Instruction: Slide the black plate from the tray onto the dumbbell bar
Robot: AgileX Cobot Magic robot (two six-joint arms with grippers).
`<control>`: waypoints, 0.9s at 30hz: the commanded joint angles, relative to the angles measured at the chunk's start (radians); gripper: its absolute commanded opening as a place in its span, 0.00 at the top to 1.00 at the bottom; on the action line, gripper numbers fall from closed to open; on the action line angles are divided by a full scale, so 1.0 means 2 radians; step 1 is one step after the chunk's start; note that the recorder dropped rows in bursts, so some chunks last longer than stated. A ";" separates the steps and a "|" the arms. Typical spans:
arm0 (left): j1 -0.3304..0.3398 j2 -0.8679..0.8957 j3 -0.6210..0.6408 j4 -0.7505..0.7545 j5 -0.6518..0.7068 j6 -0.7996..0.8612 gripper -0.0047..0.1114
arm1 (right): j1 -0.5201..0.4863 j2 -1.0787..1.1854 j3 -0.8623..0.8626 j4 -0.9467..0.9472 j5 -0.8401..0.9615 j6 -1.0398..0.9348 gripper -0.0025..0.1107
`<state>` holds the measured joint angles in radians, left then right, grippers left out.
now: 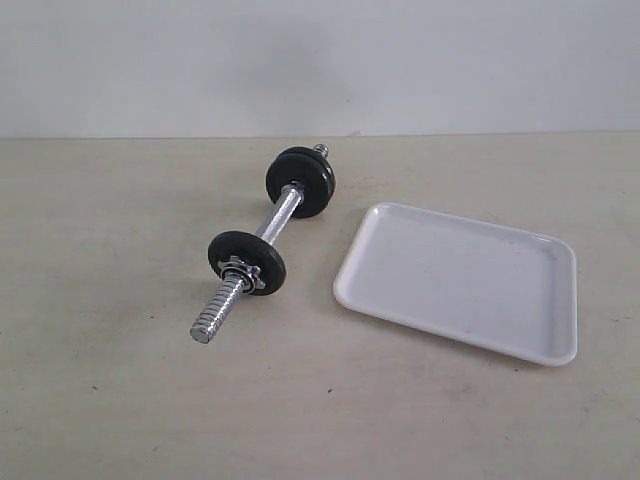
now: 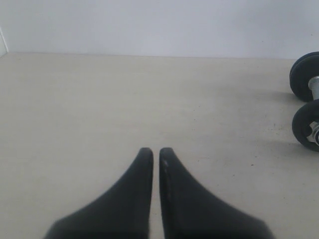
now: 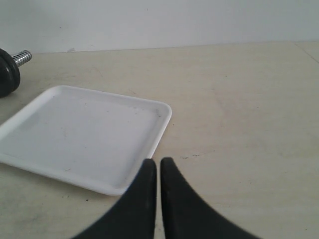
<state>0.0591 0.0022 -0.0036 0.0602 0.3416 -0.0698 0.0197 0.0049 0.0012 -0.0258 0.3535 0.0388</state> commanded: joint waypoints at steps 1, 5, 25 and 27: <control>0.001 -0.001 0.002 -0.005 -0.003 -0.004 0.92 | 0.002 -0.002 -0.001 -0.003 -0.006 0.002 0.97; 0.001 -0.001 0.002 0.083 0.000 -0.004 0.92 | 0.002 -0.002 -0.001 -0.003 -0.006 0.002 0.97; 0.001 -0.001 0.002 0.040 0.001 -0.004 0.92 | 0.002 -0.002 -0.001 -0.003 -0.006 0.002 0.97; 0.001 -0.001 0.002 0.040 0.001 -0.004 0.92 | 0.002 -0.002 -0.001 -0.003 -0.006 0.002 0.97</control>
<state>0.0591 0.0022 -0.0036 0.1504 0.3416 -0.0698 0.0197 0.0049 0.0012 -0.0258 0.3535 0.0388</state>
